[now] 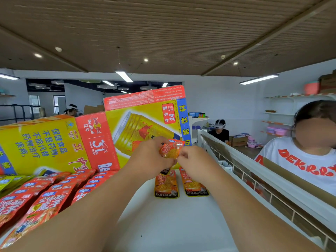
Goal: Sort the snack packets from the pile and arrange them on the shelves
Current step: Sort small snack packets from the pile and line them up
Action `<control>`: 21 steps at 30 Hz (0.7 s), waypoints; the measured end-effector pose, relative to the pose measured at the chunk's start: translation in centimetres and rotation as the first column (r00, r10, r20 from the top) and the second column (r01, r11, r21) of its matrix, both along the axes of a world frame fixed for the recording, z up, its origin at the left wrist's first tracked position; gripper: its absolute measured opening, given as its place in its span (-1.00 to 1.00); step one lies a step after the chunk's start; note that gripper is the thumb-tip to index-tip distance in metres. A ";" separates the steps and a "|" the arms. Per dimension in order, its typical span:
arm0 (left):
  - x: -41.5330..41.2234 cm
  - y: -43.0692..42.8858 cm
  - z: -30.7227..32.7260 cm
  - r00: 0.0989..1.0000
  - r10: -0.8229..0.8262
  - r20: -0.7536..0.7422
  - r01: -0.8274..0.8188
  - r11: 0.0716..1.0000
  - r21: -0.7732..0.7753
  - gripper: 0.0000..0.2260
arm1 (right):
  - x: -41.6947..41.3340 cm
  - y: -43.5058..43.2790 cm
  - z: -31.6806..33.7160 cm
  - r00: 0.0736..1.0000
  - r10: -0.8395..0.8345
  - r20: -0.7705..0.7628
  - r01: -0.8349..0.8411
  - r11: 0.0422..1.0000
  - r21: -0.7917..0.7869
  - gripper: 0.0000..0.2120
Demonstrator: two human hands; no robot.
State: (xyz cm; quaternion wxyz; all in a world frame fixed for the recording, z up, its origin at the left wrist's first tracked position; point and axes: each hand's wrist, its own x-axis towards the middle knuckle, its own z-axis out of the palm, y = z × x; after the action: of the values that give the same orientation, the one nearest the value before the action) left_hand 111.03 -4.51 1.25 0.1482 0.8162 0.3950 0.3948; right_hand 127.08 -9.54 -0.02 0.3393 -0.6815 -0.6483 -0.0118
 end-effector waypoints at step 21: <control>0.7 0.7 -0.8 0.978 -0.157 -0.140 0.152 0.987 -0.045 -0.57 | 4.5 -1.2 3.3 0.931 -0.363 -0.029 0.360 0.930 -0.069 -0.70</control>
State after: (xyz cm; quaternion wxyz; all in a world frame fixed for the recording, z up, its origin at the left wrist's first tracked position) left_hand 111.68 -3.83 0.41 0.1637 0.8681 0.3466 0.3155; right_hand 131.54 -10.70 3.32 0.3232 -0.7995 -0.5047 -0.0398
